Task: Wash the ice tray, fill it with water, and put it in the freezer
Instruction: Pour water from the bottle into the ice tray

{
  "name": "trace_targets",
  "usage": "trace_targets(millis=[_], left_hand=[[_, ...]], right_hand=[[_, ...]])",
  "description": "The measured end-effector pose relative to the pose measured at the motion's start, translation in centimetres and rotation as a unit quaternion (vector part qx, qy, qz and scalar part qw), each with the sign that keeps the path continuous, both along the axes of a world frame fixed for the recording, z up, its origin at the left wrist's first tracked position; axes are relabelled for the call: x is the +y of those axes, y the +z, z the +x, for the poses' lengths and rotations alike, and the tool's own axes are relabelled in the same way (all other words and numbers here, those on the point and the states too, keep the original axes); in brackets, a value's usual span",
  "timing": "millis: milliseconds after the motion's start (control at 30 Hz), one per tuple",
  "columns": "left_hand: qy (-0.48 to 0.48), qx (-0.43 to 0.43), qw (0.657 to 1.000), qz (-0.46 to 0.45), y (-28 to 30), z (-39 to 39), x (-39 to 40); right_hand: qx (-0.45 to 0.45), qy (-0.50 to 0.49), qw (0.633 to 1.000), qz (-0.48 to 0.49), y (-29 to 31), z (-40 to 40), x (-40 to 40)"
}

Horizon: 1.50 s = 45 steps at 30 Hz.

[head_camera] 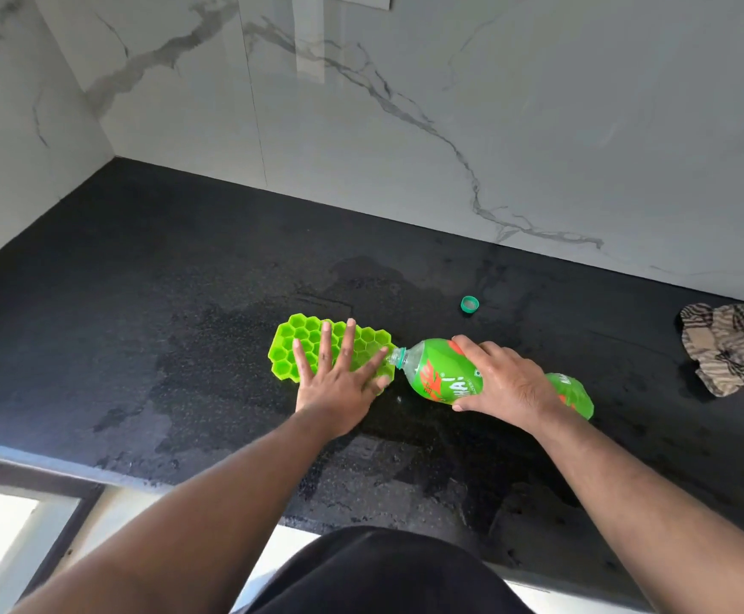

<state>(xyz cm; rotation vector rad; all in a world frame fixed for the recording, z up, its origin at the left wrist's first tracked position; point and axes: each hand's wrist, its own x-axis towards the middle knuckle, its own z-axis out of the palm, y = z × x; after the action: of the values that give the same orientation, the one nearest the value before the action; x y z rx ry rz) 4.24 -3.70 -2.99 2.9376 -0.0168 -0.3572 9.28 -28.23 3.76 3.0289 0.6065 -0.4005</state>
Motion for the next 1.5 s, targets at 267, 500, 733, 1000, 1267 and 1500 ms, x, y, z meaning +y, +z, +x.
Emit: trace_targets(millis=[267, 500, 733, 1000, 1267, 1500], left_hand=[[0.046, -0.004, 0.998, 0.031, 0.0, -1.3, 1.1], [0.122, -0.006, 0.992, 0.016, -0.2, -3.0, 0.9], [0.194, 0.010, 0.981, -0.018, 0.2, -2.9, 2.1], [0.155, 0.020, 0.988, 0.003, 0.7, -2.2, 5.4], [0.142, 0.008, 0.988, -0.061, 0.4, -1.5, 6.1], [0.127, 0.018, 0.990, -0.056, 0.4, -1.3, 6.4]], right_hand=[[0.004, 0.026, 1.000, -0.014, -0.2, -0.3, 0.0], [0.000, 0.041, 0.999, -0.007, -0.2, -1.0, 0.4], [-0.006, 0.039, 0.999, 0.018, 0.1, -1.4, 1.3], [-0.006, 0.053, 0.999, -0.002, -0.1, -1.9, 2.7], [0.001, 0.031, 0.999, 0.029, 0.1, -2.1, 4.6], [0.004, 0.018, 1.000, 0.020, 0.3, -2.0, 5.8]])
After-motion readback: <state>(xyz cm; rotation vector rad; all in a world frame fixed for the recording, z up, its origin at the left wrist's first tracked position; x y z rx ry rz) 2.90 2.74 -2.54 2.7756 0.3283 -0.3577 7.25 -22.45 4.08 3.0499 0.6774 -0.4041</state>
